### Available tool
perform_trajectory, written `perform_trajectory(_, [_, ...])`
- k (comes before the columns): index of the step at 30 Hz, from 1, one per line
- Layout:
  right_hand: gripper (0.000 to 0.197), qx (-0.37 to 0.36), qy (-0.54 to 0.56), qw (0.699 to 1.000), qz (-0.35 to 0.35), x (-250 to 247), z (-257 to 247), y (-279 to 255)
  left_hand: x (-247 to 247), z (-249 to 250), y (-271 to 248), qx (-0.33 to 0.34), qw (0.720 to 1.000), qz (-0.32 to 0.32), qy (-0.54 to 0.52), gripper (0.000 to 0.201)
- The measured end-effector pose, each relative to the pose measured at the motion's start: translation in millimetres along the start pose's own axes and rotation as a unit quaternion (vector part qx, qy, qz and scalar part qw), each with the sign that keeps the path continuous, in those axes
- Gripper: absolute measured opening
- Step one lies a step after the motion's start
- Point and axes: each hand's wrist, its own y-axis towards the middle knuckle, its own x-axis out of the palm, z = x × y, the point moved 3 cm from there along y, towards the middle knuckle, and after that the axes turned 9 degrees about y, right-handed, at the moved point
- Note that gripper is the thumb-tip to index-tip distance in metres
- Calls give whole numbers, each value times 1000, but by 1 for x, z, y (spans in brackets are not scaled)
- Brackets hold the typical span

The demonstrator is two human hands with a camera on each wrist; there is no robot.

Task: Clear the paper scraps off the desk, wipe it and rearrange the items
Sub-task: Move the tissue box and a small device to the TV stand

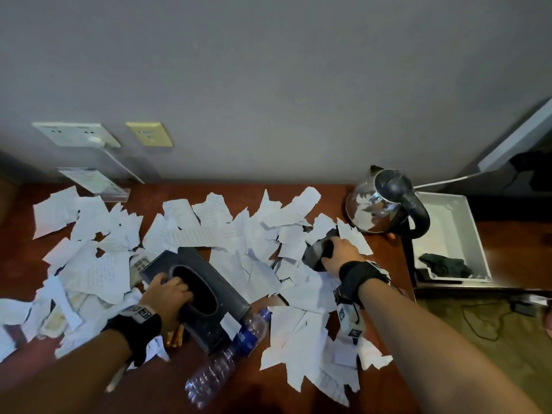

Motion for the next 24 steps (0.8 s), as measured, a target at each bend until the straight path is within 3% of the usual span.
perform_trajectory(5, [47, -7, -19, 1000, 6, 3, -3, 13, 3, 4, 1, -52, 998, 26, -24, 46])
perform_trajectory(9, [31, -33, -54, 998, -13, 4, -8, 14, 3, 2, -4, -76, 996, 8, -55, 52])
perform_trajectory(13, [41, -61, -68, 996, -11, 3, -16, 7, -2, 1, -7, -84, 992, 33, -85, 48])
perform_trajectory(18, [43, -110, -68, 990, 59, -18, -38, -12, -18, -3, -8, -99, 969, 136, -181, 39])
perform_trajectory(24, [33, -206, -106, 960, 158, -48, -61, -39, -52, -7, -21, -115, 963, 138, -203, 58])
